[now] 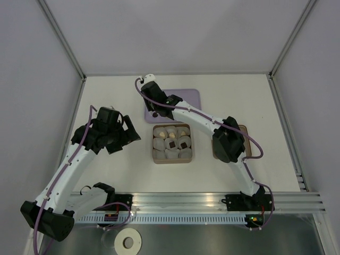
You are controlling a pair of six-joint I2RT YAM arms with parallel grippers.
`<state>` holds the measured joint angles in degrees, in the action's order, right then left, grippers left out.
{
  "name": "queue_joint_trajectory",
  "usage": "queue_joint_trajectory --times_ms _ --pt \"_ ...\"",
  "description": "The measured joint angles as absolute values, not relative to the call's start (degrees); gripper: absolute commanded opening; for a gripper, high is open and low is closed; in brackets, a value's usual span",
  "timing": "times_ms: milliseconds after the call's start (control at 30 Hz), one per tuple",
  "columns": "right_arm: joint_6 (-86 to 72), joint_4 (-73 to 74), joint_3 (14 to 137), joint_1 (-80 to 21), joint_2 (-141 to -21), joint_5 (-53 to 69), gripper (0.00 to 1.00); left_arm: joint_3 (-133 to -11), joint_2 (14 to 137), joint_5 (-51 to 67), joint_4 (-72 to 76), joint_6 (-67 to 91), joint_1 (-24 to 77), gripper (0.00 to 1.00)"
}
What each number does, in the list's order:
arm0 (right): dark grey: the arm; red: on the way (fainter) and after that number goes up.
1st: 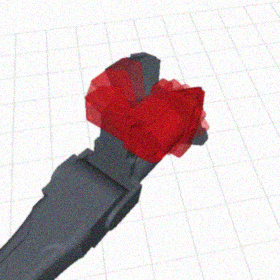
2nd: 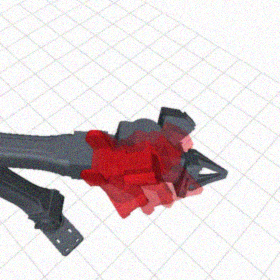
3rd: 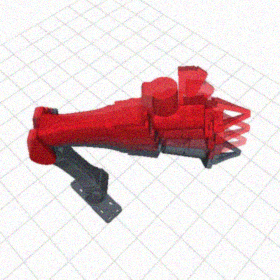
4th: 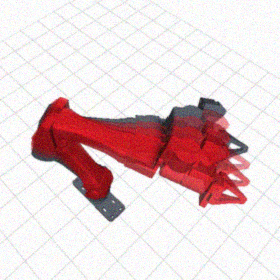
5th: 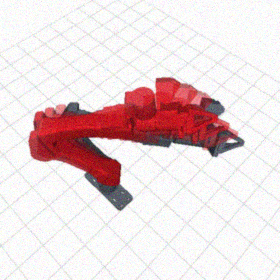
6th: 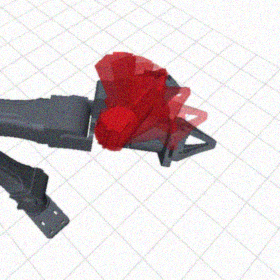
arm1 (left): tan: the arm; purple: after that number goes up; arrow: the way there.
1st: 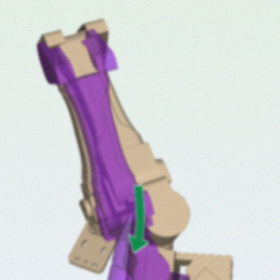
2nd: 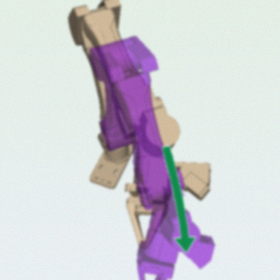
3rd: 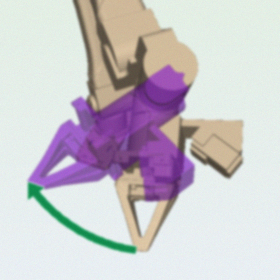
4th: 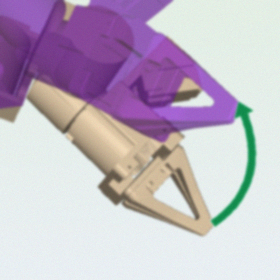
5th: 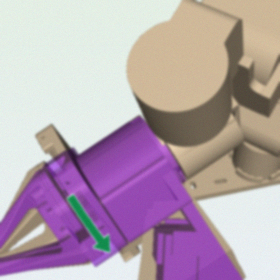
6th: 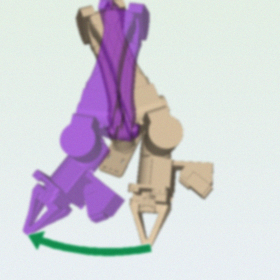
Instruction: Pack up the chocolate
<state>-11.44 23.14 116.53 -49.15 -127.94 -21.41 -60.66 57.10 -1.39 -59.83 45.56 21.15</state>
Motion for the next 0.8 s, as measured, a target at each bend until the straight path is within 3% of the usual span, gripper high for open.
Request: queue_joint_trajectory --times_ms 800 --pt "-10.72 22.70 119.50 -47.24 -133.53 -20.08 0.40 -60.29 57.06 -1.50 -59.86 45.56 21.15 1.00"
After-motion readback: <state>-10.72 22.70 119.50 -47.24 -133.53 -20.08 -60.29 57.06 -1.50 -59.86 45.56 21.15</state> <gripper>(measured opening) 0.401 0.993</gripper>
